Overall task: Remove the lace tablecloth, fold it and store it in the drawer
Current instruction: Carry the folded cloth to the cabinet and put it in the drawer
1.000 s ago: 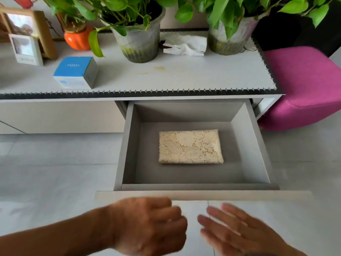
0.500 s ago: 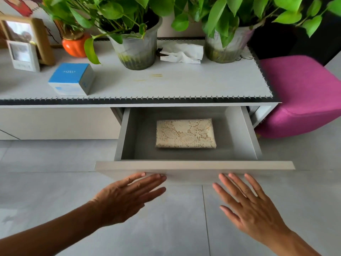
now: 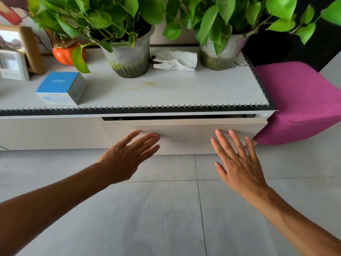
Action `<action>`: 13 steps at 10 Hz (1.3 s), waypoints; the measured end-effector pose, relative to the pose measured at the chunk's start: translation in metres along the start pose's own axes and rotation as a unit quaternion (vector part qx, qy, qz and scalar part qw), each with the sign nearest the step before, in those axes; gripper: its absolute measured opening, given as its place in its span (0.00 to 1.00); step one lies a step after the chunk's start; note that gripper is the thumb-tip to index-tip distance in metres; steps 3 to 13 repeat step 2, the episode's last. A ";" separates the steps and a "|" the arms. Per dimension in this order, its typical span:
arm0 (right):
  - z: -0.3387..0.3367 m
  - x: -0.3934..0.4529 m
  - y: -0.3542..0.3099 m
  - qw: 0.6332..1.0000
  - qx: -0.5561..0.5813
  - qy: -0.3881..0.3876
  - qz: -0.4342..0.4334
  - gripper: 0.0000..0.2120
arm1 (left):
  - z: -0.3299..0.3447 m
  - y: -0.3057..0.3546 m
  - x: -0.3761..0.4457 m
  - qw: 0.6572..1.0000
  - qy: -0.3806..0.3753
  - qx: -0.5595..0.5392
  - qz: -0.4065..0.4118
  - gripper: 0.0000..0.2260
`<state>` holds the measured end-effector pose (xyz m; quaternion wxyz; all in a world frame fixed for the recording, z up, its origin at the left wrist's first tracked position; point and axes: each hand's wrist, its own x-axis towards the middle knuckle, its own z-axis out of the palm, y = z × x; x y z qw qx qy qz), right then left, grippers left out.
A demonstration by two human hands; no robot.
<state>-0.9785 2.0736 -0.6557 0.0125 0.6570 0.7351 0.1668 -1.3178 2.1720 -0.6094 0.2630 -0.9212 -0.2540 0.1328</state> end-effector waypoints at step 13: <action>-0.008 0.036 0.012 0.997 0.022 -0.066 -0.012 0.40 | 0.003 -0.022 0.027 0.996 -0.093 -0.012 0.008 0.33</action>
